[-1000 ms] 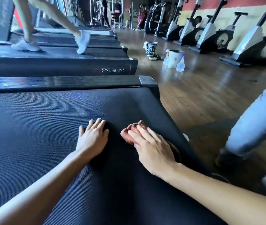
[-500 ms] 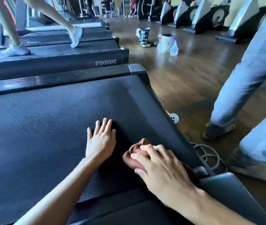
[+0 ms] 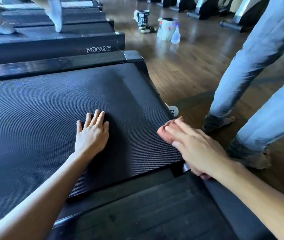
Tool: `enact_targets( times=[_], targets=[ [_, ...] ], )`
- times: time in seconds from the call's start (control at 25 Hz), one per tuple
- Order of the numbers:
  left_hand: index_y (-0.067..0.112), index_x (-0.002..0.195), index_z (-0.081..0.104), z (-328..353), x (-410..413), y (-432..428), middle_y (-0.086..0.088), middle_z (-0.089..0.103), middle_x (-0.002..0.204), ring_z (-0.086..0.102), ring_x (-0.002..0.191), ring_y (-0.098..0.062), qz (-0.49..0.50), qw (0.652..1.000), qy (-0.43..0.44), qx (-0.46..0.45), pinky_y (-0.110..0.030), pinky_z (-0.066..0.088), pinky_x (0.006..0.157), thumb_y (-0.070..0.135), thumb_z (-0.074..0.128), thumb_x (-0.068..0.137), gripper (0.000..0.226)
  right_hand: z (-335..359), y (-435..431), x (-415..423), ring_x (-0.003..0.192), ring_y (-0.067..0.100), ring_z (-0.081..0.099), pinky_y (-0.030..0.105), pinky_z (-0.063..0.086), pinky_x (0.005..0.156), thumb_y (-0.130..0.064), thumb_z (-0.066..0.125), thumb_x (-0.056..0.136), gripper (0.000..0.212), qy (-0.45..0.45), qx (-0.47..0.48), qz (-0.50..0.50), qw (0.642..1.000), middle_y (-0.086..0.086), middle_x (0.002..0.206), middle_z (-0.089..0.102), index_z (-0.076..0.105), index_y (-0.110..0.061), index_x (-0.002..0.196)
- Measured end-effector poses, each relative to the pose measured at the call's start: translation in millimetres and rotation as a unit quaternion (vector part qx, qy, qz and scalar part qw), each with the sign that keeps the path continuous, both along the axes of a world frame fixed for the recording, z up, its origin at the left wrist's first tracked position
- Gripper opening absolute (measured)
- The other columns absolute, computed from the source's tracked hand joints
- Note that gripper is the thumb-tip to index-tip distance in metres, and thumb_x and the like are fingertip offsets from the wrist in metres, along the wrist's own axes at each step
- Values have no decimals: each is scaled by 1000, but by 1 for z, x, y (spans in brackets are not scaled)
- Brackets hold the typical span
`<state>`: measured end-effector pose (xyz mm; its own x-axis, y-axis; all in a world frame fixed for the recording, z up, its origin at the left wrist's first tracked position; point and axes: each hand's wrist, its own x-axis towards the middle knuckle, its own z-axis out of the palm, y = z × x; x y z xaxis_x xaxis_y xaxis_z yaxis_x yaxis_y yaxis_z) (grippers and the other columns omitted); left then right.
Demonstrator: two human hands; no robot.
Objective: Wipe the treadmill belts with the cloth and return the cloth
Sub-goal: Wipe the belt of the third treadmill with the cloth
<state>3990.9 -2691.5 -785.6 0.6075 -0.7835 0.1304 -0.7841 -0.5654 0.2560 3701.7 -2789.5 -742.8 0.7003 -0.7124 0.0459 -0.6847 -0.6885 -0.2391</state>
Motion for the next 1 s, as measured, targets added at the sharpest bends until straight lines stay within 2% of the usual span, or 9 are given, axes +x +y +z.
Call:
enact_targets(
  times=[0.08,0.2,0.24,0.36,0.44,0.56,0.76,0.92,1.0],
  targets=[
    [24,153,20,0,-2,1,7,12,162,5,149,-18,3,1000,-3,1,-48,1,119,40,25,102,54,2,-2,-2,117,30,52,39,44,99,-38,46,97,54,0,0,-75,997,-18,159,14,25,-51,145],
    [24,153,20,-1,-3,0,6,12,162,5,149,-18,5,1000,-6,-6,-48,1,119,39,25,102,53,-15,31,-6,97,26,59,42,55,83,-36,63,85,55,-28,-144,61,987,-13,150,40,45,-46,136],
    [24,153,20,-1,-3,-1,6,12,162,5,149,-18,4,1000,-6,-6,-48,0,119,39,25,102,53,-18,30,-6,99,25,59,42,55,83,-37,64,83,54,-13,-151,87,985,-13,148,43,48,-45,135],
    [24,153,19,0,-3,-1,7,11,162,4,149,-18,4,1000,-6,2,-48,0,119,40,24,102,54,-10,1,14,126,32,46,47,41,104,-40,46,89,50,-16,-92,-21,995,-8,153,38,45,-41,139],
    [25,153,19,0,-4,1,7,11,162,4,149,-17,5,1000,-9,4,-48,0,119,39,24,102,54,-20,18,29,135,37,38,49,35,109,-36,42,90,50,-16,-137,8,990,0,150,42,45,-35,140],
    [25,153,19,1,-3,1,8,11,162,4,149,-16,3,1000,-12,-1,-48,1,119,39,23,102,54,-30,38,29,132,29,46,42,41,109,-32,60,86,51,-20,-175,114,978,-2,144,50,50,-33,136],
    [24,153,18,1,-4,0,7,11,162,3,149,-16,4,1000,-9,6,-49,1,119,40,22,102,54,-18,-9,62,137,31,38,39,27,114,-27,43,87,51,-19,-153,30,988,10,142,49,51,-20,137],
    [25,154,15,-1,-2,1,7,7,162,0,149,-17,0,1000,-9,6,-48,-2,119,41,22,102,55,-27,26,56,128,23,47,37,42,107,-25,61,86,48,-71,-148,152,975,0,143,48,54,-28,133],
    [25,154,14,0,-2,1,8,6,162,0,149,-17,0,1000,-8,6,-47,-2,119,41,22,102,55,-8,-20,69,118,27,55,39,50,97,-16,61,86,43,-90,-120,73,986,3,138,52,56,-25,129]
  ],
)
